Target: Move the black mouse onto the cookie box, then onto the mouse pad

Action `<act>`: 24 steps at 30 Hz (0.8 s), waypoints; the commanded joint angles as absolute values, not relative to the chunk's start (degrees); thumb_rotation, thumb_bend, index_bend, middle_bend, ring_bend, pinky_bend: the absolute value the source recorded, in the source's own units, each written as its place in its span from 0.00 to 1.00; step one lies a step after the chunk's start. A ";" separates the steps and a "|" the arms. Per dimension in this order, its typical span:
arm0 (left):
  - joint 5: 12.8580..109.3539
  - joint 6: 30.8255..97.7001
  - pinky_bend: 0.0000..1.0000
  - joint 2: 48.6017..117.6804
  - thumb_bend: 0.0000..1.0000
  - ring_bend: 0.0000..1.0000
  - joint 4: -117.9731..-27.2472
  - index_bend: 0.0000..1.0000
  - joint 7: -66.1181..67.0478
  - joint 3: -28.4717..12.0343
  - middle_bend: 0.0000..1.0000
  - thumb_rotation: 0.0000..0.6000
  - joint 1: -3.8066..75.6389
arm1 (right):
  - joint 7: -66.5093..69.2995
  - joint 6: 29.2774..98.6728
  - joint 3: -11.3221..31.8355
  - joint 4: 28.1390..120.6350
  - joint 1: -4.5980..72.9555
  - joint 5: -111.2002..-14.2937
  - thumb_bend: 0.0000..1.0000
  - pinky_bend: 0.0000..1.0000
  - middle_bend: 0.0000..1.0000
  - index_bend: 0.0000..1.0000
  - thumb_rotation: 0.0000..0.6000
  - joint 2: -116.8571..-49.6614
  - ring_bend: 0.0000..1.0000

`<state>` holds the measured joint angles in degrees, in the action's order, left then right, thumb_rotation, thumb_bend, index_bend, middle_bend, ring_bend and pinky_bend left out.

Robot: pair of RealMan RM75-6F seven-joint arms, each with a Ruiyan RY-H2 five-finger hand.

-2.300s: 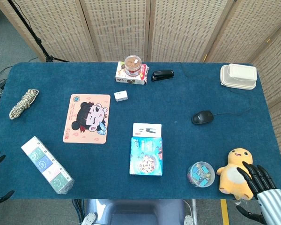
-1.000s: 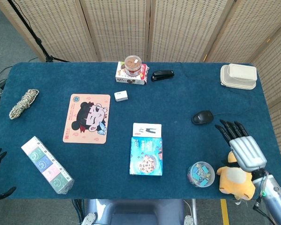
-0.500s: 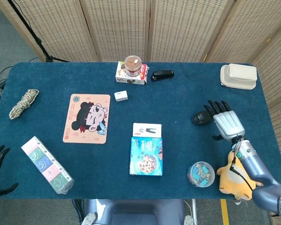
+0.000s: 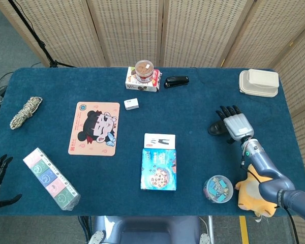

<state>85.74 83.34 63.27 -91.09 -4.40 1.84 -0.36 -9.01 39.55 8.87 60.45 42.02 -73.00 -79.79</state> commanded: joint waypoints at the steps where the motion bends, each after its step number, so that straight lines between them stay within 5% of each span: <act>1: 85.04 83.06 0.00 63.41 0.09 0.00 -91.14 0.00 -4.16 1.55 0.00 1.00 -0.31 | -5.15 37.32 7.50 55.71 43.77 -75.11 0.00 0.00 0.00 0.03 1.00 -82.83 0.00; 14: 83.36 81.75 0.00 63.57 0.09 0.00 -91.42 0.00 -3.49 1.03 0.00 1.00 0.23 | 7.96 36.47 4.79 42.79 45.70 -80.89 0.01 0.08 0.03 0.15 1.00 -88.45 0.00; 24: 82.32 81.01 0.00 63.80 0.09 0.00 -91.57 0.00 -2.86 0.75 0.00 1.00 0.53 | 12.66 36.50 3.18 36.65 47.00 -83.47 0.12 0.17 0.12 0.23 1.00 -91.75 0.00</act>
